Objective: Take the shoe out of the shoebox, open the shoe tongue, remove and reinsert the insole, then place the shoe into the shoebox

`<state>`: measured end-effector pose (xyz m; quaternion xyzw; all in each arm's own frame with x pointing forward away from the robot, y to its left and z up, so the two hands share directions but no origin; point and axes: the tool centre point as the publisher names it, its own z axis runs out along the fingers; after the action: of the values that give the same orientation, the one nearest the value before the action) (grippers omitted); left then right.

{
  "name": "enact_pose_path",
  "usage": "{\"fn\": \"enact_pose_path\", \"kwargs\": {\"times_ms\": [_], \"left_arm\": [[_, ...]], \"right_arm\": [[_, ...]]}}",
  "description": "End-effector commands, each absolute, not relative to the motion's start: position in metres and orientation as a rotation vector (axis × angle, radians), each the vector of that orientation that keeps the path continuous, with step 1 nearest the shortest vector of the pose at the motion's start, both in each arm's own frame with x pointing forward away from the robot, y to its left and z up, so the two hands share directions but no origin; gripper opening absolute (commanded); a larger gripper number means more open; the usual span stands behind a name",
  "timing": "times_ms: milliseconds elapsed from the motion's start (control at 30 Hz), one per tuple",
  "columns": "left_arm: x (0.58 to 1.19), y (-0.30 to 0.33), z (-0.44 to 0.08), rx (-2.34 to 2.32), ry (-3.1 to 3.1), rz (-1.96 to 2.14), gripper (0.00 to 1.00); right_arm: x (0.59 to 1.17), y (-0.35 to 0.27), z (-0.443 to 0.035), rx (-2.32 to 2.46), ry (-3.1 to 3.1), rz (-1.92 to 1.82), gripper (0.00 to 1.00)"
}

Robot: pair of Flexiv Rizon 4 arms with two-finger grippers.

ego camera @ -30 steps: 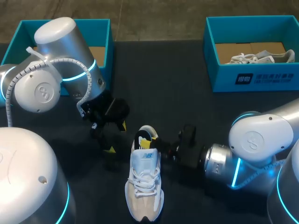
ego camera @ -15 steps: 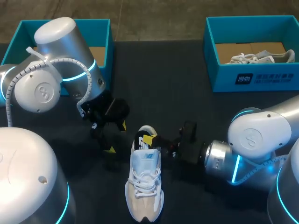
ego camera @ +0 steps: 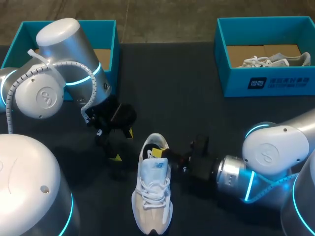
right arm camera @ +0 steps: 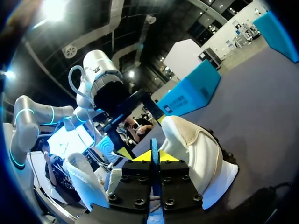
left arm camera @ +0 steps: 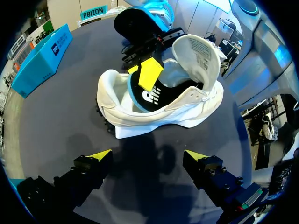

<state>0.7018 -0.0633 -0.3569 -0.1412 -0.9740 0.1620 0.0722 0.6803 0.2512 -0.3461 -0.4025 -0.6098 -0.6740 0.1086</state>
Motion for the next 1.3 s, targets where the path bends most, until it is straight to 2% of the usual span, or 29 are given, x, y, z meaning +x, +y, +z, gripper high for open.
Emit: {"fn": "enact_pose_path", "kwargs": {"times_ms": [33, 100, 167, 667, 1300], "left_arm": [[0.7, -0.063, -0.357, -0.423, -2.93, 0.487, 1.0], [0.7, -0.063, -0.357, -0.423, -2.93, 0.487, 1.0], [0.7, -0.063, -0.357, -0.423, -2.93, 0.487, 1.0], [0.7, -0.063, -0.357, -0.423, -2.93, 0.487, 1.0], [0.7, -0.063, -0.357, -0.423, -2.93, 0.487, 1.0]], "right_arm": [[0.675, 0.25, -0.343, -1.155, -1.8, -2.016, 0.37], [0.676, 0.251, -0.337, -1.137, -1.811, -2.03, 0.45], [0.676, 0.252, -0.331, -1.115, -1.826, -2.044, 0.46], [0.679, 0.255, -0.31, -1.049, -1.89, -2.075, 0.45], [0.69, 0.222, -0.282, -0.929, -2.028, -2.126, 0.44]]}}
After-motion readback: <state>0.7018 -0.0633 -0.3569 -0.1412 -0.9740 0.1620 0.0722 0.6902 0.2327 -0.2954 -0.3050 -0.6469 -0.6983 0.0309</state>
